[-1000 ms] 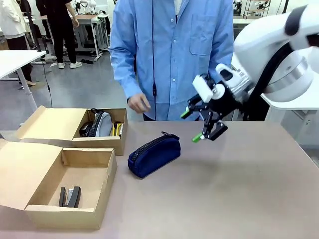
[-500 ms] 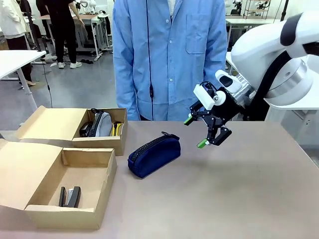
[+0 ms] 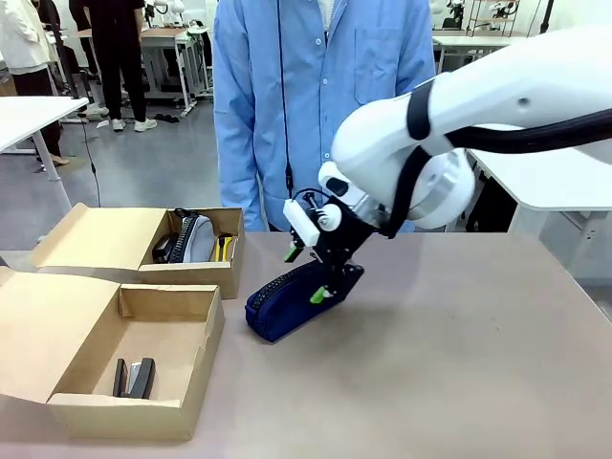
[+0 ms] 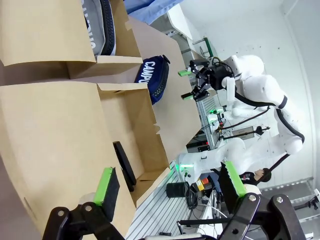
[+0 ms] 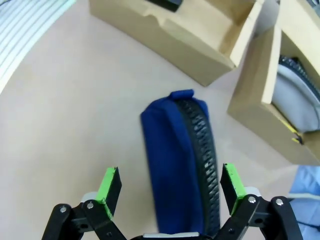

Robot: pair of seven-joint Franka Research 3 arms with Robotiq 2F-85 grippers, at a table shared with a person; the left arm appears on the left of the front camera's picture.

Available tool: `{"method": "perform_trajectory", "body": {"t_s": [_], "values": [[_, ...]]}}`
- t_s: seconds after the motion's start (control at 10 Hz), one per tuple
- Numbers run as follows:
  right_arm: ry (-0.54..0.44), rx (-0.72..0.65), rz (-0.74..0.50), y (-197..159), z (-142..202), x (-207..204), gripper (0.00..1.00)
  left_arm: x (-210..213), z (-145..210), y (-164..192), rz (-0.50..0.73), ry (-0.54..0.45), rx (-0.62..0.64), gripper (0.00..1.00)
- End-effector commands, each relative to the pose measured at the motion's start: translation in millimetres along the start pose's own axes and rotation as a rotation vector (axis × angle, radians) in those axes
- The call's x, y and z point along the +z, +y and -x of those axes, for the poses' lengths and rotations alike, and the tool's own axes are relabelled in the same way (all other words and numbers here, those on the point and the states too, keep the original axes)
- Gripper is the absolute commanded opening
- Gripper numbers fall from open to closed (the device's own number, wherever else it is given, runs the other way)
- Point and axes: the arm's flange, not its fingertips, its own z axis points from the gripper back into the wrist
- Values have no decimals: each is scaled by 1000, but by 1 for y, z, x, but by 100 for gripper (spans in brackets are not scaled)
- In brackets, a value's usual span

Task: Place items inside the box.
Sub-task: Pick up a Pencil pouch or Stapler and place it inside the Mailer Box closest to the robot.

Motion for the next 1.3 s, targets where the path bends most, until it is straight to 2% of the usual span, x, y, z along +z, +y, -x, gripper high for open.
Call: {"method": "perform_trajectory", "body": {"t_s": [0.0, 0.2, 0.3, 0.4, 0.5, 0.6, 0.7, 0.8, 0.9, 1.0, 1.1, 1.2], "values": [[60, -1, 4, -23, 3, -20, 100, 0, -1, -2, 22, -20, -24, 100], [89, 18, -28, -38, 7, -41, 100, 0, -1, -2, 22, -20, -24, 100], [118, 36, -44, -40, 10, -48, 77, 0, -1, -2, 22, -20, -24, 100], [122, 38, -75, -40, 11, -51, 41, 0, -1, -2, 22, -20, -24, 100], [150, 35, -79, -39, 11, -54, 18, 0, -1, -2, 22, -20, -24, 100], [164, 26, -123, -36, 13, -59, 0, 0, -1, -2, 22, -20, -24, 100], [169, 17, -197, -28, 16, -56, 0, 0, -1, -2, 22, -20, -24, 100], [167, -31, -207, -17, 22, -40, 0, 0, -1, -2, 22, -20, -24, 100], [181, -72, -193, -3, 25, -21, 5, 0, -1, -2, 22, -20, -24, 100], [205, -114, -195, 15, 29, -2, 0, 0, -1, -2, 22, -20, -24, 100], [211, -156, -205, 42, 35, 24, 0, 0, -1, -2, 22, -20, -24, 100], [195, -239, -315, 75, 44, 52, 0, 0, -1, -2, 22, -20, -24, 100]]}}
